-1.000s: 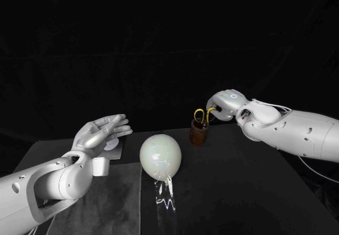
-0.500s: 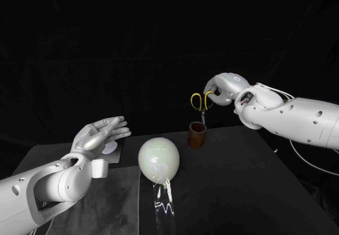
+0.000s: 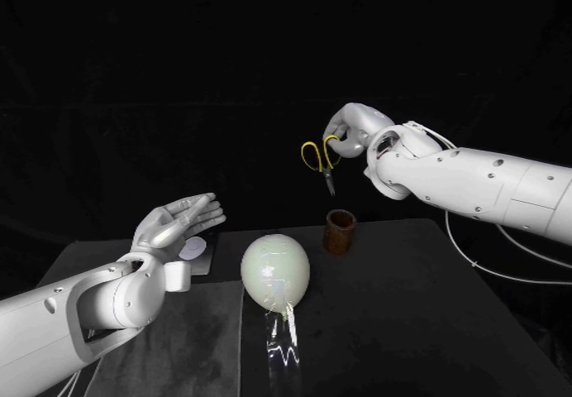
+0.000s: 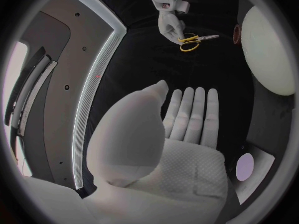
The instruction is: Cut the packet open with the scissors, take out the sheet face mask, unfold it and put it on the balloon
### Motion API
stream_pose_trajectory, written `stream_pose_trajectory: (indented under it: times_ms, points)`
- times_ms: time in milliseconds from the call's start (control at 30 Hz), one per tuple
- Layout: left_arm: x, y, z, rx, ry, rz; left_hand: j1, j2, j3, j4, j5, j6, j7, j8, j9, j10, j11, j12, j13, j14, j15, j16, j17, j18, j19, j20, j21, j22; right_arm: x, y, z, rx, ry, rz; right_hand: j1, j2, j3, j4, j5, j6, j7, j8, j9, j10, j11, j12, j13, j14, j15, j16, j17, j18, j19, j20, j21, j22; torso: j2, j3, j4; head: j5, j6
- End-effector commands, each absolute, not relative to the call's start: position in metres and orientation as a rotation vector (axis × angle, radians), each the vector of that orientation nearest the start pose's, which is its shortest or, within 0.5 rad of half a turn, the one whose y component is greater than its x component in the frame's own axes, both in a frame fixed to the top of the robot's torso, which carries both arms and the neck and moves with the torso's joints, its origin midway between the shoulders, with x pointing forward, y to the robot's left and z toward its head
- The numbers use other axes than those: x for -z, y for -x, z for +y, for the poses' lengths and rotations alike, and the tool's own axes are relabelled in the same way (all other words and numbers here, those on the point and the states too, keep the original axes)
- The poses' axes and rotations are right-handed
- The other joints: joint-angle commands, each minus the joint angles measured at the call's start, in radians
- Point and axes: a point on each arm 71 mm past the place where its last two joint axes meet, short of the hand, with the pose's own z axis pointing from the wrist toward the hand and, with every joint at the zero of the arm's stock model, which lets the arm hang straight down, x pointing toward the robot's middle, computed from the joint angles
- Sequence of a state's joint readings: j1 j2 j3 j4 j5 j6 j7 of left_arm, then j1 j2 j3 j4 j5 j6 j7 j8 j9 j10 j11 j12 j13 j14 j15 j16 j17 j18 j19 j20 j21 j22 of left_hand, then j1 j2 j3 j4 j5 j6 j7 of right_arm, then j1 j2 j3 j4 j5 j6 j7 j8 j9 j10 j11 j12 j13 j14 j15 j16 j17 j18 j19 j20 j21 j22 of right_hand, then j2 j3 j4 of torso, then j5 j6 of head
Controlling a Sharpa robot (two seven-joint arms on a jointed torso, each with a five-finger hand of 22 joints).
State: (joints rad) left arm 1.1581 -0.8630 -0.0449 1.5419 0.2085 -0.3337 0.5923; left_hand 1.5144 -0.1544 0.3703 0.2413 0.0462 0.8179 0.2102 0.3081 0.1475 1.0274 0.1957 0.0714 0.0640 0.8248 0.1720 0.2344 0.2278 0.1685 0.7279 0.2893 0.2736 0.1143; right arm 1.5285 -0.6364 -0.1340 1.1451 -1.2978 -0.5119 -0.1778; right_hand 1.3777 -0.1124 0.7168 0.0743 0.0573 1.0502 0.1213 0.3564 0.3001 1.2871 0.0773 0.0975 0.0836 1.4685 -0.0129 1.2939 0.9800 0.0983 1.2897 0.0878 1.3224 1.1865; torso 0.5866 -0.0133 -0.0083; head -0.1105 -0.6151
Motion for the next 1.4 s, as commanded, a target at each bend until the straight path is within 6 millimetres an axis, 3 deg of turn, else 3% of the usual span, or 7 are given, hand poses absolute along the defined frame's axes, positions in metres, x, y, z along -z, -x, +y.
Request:
stream_pose_trajectory:
  times_ms: [33,467,567,867,1000,1100,1400]
  points:
    - [0.189,-0.486,0.226,1.627,1.321,1.133,0.001,-0.014,0.004,-0.01,0.003,-0.013,0.032,-0.011,-0.003,-0.021,0.002,-0.01,-0.002,-0.02,0.006,-0.016,-0.006,-0.019,-0.025,0.001,-0.016,-0.009,0.039,-0.596,-0.213,-0.475,-0.176,1.285,0.01,-0.002,0.009,-0.004,0.003,-0.007,0.001,0.008,0.019,0.032,-0.023,-0.005,0.003,0.004,-0.007,0.009,0.005,-0.01,0.008,0.0,0.005,0.005,0.009,0.0008,0.0091,0.017,0.002]
    - [0.175,-0.524,0.226,1.594,1.257,1.12,-0.001,-0.04,-0.015,-0.046,0.002,-0.069,0.015,-0.045,-0.014,-0.114,0.017,-0.012,-0.003,-0.061,0.024,-0.06,-0.022,-0.04,-0.07,0.002,-0.052,-0.032,0.04,-0.61,-0.158,-0.6,-0.29,1.276,0.003,-0.001,0.02,-0.014,0.013,-0.018,0.005,0.018,0.033,0.033,-0.021,-0.008,0.005,0.005,-0.006,0.016,0.013,-0.012,0.015,0.001,0.012,0.016,0.045,-0.0166,0.0355,0.041,0.018]
    - [0.17,-0.534,0.22,1.565,1.179,1.16,-0.017,-0.056,-0.066,-0.053,0.003,-0.168,-0.018,-0.088,-0.03,-0.277,0.014,-0.015,-0.006,-0.344,0.038,-0.16,-0.095,-0.076,-0.195,0.003,-0.109,-0.055,0.043,-0.61,-0.143,-0.634,-0.321,1.278,0.0,0.0,0.023,-0.017,0.019,-0.022,0.005,0.021,0.038,0.033,-0.02,-0.009,0.006,0.005,-0.006,0.019,0.015,-0.012,0.016,0.002,0.014,0.018,0.053,-0.02,0.0429,0.047,0.02]
    - [0.167,-0.554,0.202,1.504,1.095,1.195,0.039,-0.013,-0.208,-0.051,0.002,-0.294,-0.04,-0.14,-0.047,-0.4,-0.014,-0.016,-0.009,-0.368,0.035,-0.176,-0.105,-0.099,-0.279,0.001,-0.142,-0.062,0.055,-0.606,-0.11,-0.7,-0.372,1.296,-0.005,0.0,0.025,-0.02,0.022,-0.027,0.006,0.024,0.043,0.032,-0.02,-0.011,0.007,0.007,-0.005,0.025,0.024,-0.013,0.02,0.002,0.018,0.025,0.068,-0.0294,0.0564,0.085,0.022]
    - [0.169,-0.562,0.194,1.497,1.094,1.223,0.051,-0.005,-0.228,-0.045,0.002,-0.31,-0.02,-0.146,-0.048,-0.41,-0.012,-0.017,-0.01,-0.363,0.031,-0.176,-0.104,-0.093,-0.289,-0.001,-0.146,-0.063,0.06,-0.604,-0.097,-0.725,-0.385,1.302,-0.007,0.0,0.026,-0.021,0.024,-0.029,0.007,0.026,0.046,0.032,-0.02,-0.012,0.007,0.008,-0.005,0.027,0.027,-0.013,0.021,0.003,0.019,0.027,0.072,-0.0335,0.0611,0.096,0.024]
    - [0.173,-0.567,0.188,1.496,1.101,1.263,0.059,0.003,-0.26,-0.029,0.002,-0.333,-0.017,-0.155,-0.051,-0.421,0.002,-0.017,-0.01,-0.312,0.036,-0.164,-0.093,-0.056,-0.186,-0.008,-0.108,-0.048,0.065,-0.602,-0.088,-0.742,-0.387,1.308,-0.008,0.001,0.028,-0.022,0.025,-0.031,0.007,0.027,0.047,0.032,-0.019,-0.012,0.008,0.008,-0.005,0.028,0.027,-0.014,0.021,0.003,0.02,0.028,0.075,-0.0352,0.0645,0.106,0.025]
    - [0.182,-0.577,0.174,1.481,1.126,1.352,0.089,0.015,-0.342,0.018,0.002,-0.351,0.007,-0.159,-0.048,-0.43,0.006,-0.018,-0.01,-0.324,0.027,-0.174,-0.099,-0.017,-0.379,-0.005,-0.182,-0.074,0.075,-0.595,-0.07,-0.78,-0.388,1.326,-0.01,0.002,0.03,-0.026,0.027,-0.034,0.007,0.029,0.051,0.031,-0.019,-0.013,0.009,0.008,-0.004,0.03,0.029,-0.014,0.023,0.003,0.021,0.031,0.078,-0.0382,0.0689,0.131,0.026]
